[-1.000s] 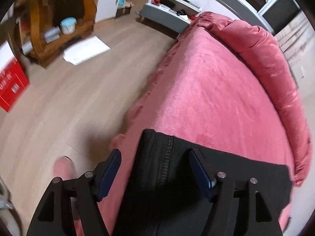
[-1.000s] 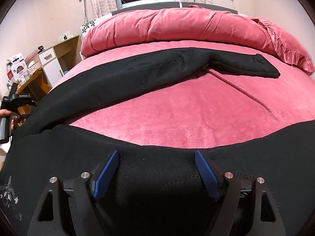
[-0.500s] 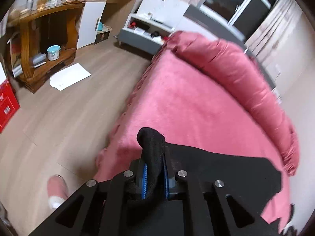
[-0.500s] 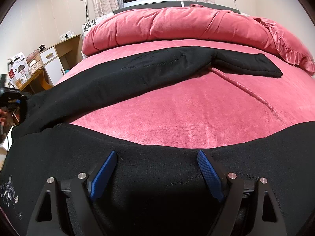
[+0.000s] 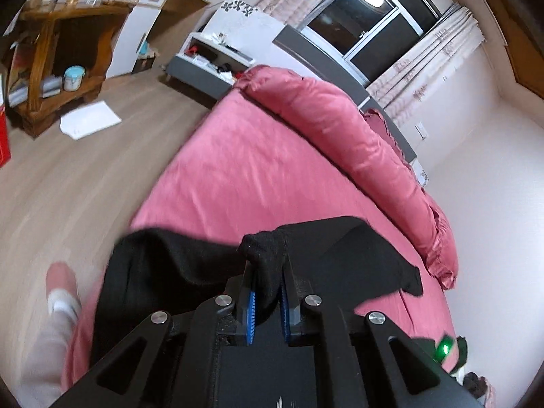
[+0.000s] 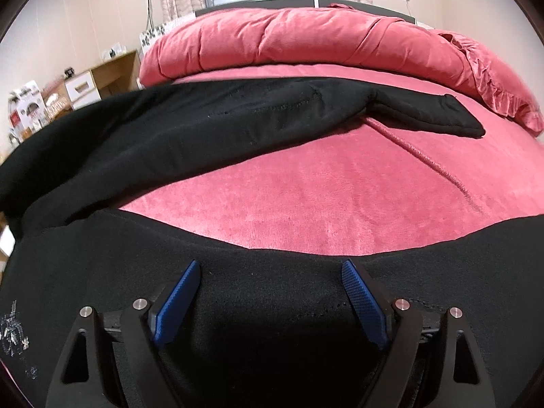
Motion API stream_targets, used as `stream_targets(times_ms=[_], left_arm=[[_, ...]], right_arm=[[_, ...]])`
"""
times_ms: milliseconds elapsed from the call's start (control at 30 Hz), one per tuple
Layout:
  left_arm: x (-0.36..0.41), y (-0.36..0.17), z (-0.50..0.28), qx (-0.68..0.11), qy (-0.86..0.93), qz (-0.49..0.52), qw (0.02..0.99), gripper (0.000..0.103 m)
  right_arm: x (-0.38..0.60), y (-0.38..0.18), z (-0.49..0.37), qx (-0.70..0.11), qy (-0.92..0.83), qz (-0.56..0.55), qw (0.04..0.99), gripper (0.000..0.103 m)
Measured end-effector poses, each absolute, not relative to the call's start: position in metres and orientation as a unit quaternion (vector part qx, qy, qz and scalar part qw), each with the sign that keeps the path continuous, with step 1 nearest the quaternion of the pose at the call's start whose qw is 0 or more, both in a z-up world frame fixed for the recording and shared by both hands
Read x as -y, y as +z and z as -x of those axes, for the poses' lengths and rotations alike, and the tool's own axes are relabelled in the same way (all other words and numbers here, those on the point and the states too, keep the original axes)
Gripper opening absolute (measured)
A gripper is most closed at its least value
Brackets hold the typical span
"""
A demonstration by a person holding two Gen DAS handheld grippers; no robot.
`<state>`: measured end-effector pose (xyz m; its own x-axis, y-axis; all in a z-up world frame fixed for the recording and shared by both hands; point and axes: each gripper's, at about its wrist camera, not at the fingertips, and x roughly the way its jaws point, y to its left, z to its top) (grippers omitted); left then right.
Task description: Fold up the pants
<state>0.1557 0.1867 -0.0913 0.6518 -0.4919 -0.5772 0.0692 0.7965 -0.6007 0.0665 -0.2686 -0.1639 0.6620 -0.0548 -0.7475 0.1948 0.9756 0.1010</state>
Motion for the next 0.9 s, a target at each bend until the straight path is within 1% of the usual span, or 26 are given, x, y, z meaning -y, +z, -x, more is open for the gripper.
stream_targets(times_ms=[67,133,267,467,600,633,667,700,733,767,833,900], left_arm=[[-0.187,-0.097,-0.136,-0.389,-0.163,0.283,0.861,0.01],[-0.187,-0.102,-0.119,-0.394,-0.164,0.286,0.858,0.01],[-0.184,-0.114,-0.098,-0.406,-0.171,0.274,0.855,0.01],[-0.181,-0.119,-0.082,-0.409,-0.176,0.268,0.854,0.01],[-0.179,-0.115,-0.075,-0.407,-0.181,0.258,0.857,0.01],[-0.179,-0.115,-0.074,-0.408,-0.181,0.257,0.857,0.01],[-0.179,-0.115,-0.072,-0.409,-0.182,0.256,0.857,0.01],[-0.18,-0.114,-0.071,-0.409,-0.182,0.256,0.857,0.01],[-0.179,-0.115,-0.07,-0.41,-0.182,0.254,0.857,0.01],[-0.179,-0.115,-0.069,-0.411,-0.183,0.252,0.857,0.01],[-0.18,-0.115,-0.071,-0.414,-0.182,0.249,0.856,0.01],[-0.183,-0.113,-0.074,-0.413,-0.175,0.253,0.858,0.01]], right_arm=[[0.267,-0.158,-0.07,-0.422,-0.078,-0.087,0.899,0.086],[0.268,-0.148,-0.074,-0.425,-0.08,-0.111,0.895,0.086],[0.272,-0.119,-0.087,-0.393,-0.045,-0.217,0.892,0.086],[0.257,-0.081,-0.147,-0.381,0.003,-0.273,0.883,0.086],[0.252,-0.084,-0.19,-0.409,-0.002,-0.312,0.857,0.085],[0.253,-0.088,-0.198,-0.414,-0.012,-0.319,0.853,0.082],[0.254,-0.093,-0.204,-0.419,-0.018,-0.327,0.847,0.072],[0.255,-0.097,-0.211,-0.422,-0.016,-0.337,0.842,0.066],[0.255,-0.1,-0.213,-0.425,-0.013,-0.341,0.838,0.051],[0.256,-0.104,-0.219,-0.436,-0.007,-0.341,0.833,0.029],[0.254,-0.106,-0.219,-0.45,-0.007,-0.319,0.834,0.013],[0.253,-0.1,-0.213,-0.444,-0.001,-0.3,0.844,0.013]])
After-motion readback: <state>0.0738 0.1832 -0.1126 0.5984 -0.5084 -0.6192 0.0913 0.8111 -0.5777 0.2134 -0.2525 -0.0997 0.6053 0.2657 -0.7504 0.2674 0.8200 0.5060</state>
